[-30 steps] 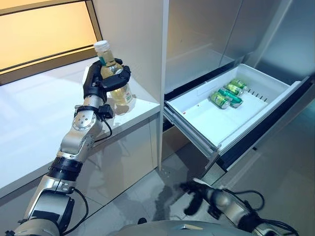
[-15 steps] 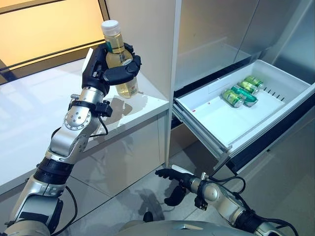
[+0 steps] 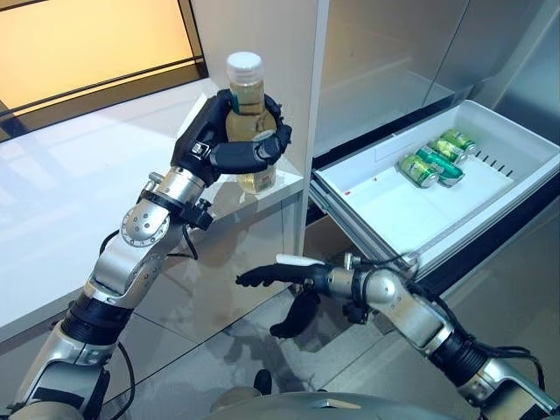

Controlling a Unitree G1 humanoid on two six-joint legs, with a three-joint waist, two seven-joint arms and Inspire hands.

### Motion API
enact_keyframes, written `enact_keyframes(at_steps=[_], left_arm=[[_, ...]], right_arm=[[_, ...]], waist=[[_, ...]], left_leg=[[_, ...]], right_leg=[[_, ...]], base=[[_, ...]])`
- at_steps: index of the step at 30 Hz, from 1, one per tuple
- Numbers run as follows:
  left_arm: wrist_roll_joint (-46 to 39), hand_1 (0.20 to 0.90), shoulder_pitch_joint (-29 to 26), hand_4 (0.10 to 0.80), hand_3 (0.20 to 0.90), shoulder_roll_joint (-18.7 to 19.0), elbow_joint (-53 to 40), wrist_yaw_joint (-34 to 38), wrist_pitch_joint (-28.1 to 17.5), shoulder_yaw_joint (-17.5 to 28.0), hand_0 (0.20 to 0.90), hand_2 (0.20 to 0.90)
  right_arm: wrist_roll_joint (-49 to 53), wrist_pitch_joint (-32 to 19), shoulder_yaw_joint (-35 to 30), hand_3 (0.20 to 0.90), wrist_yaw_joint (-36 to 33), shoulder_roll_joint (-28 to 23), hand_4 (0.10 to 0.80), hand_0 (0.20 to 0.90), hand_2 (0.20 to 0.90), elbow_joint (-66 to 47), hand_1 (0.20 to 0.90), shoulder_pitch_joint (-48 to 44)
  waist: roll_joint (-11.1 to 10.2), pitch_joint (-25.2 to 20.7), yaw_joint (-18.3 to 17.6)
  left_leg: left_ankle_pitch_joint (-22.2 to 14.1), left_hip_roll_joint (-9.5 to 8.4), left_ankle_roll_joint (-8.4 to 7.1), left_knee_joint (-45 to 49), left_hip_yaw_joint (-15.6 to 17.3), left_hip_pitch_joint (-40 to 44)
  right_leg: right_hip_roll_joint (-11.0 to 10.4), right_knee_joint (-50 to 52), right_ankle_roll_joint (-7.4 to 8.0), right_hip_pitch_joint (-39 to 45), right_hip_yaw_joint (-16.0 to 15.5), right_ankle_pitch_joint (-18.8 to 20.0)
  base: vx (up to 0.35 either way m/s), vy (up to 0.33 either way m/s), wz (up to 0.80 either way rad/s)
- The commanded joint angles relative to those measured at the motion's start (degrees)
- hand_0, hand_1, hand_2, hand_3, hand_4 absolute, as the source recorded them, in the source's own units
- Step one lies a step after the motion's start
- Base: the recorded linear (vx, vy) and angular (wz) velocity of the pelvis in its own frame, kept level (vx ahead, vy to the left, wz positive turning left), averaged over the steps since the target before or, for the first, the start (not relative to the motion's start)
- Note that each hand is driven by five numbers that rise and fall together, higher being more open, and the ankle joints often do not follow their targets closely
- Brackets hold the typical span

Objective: Put drinks into fridge and close the fridge

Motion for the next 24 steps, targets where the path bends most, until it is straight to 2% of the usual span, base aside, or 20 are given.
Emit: enact_keyframes(at_steps=[1, 8, 11, 17, 18, 24], left_arm=[[-4.0, 0.300, -5.1, 0.100, 0.200, 0.3, -7.2, -3.1, -13.2, 6.0, 0.300, 0.300], [-5.5, 0.300, -1.9, 0.100, 0.200, 1.0, -7.1, -7.2, -15.6, 10.1, 0.300, 0.300], [-6.5, 0.300, -1.1, 0.100, 0.200, 1.3, -6.7, -8.0, -17.1, 11.9, 0.300, 0.300], [-7.9, 0.300, 0.3, 0.100, 0.200, 2.2, -6.7, -8.1, -21.0, 16.6, 0.300, 0.300], [-8.3, 0.300, 0.9, 0.100, 0.200, 2.3, -6.6, -8.3, -21.6, 17.8, 0.300, 0.300], [-6.1, 0.300, 2.1, 0.100, 0.200, 2.5, -6.2, -7.7, -23.6, 19.6, 0.300, 0.300]], right_arm=[[12.5, -1.7, -5.8, 0.900, 3.4, -0.3, 0.800, 0.900, 0.900, -9.2, 0.900, -5.4], [32.4, -0.2, -14.4, 0.900, 9.3, -1.0, 0.800, 0.900, 0.900, -13.3, 0.900, -4.1], [36.9, -1.1, -17.4, 0.900, 10.1, -0.4, 0.800, 0.900, 0.900, -13.3, 0.900, -2.6], [37.4, -2.3, -24.9, 0.900, 5.8, -0.9, 0.800, 0.900, 0.900, -12.5, 0.900, 1.2], [34.8, -3.1, -26.8, 0.900, 4.0, -1.1, 0.800, 0.900, 0.900, -12.1, 0.900, 2.4], [35.2, -2.9, -30.5, 0.900, -2.1, -2.3, 0.800, 0.900, 0.900, -9.5, 0.900, 4.8]], waist=[[-1.9, -4.3, 0.1], [-2.2, -4.9, 0.0], [-2.2, -5.3, -0.1], [-2.3, -5.9, -0.6], [-2.3, -6.1, -0.8], [-2.2, -6.0, -1.7]], left_leg=[[-5.4, -2.87, 1.43, 0.1, -0.6, 2.2], [-5.7, -2.88, 1.50, 0.1, -0.3, 2.4], [-5.8, -2.91, 1.54, 0.1, -0.2, 2.5], [-5.9, -2.81, 1.44, 0.1, 0.0, 2.3], [-5.9, -2.81, 1.36, 0.1, 0.0, 2.2], [-6.1, -2.55, 1.42, 0.1, 0.4, 2.3]], right_leg=[[-2.1, 2.0, 4.58, -2.1, 1.6, 2.1], [-2.2, 1.9, 4.68, -2.0, 1.5, 2.1], [-2.2, 1.8, 4.76, -1.9, 1.4, 2.2], [-2.2, 1.5, 5.00, -2.2, 1.3, 2.5], [-2.2, 1.5, 5.03, -2.3, 1.4, 2.5], [-2.0, 1.4, 4.88, -2.5, 2.0, 2.6]], base=[[0.000, 0.000, 0.00], [0.000, 0.000, 0.00], [0.000, 0.000, 0.00], [0.000, 0.000, 0.00], [0.000, 0.000, 0.00], [0.000, 0.000, 0.00]])
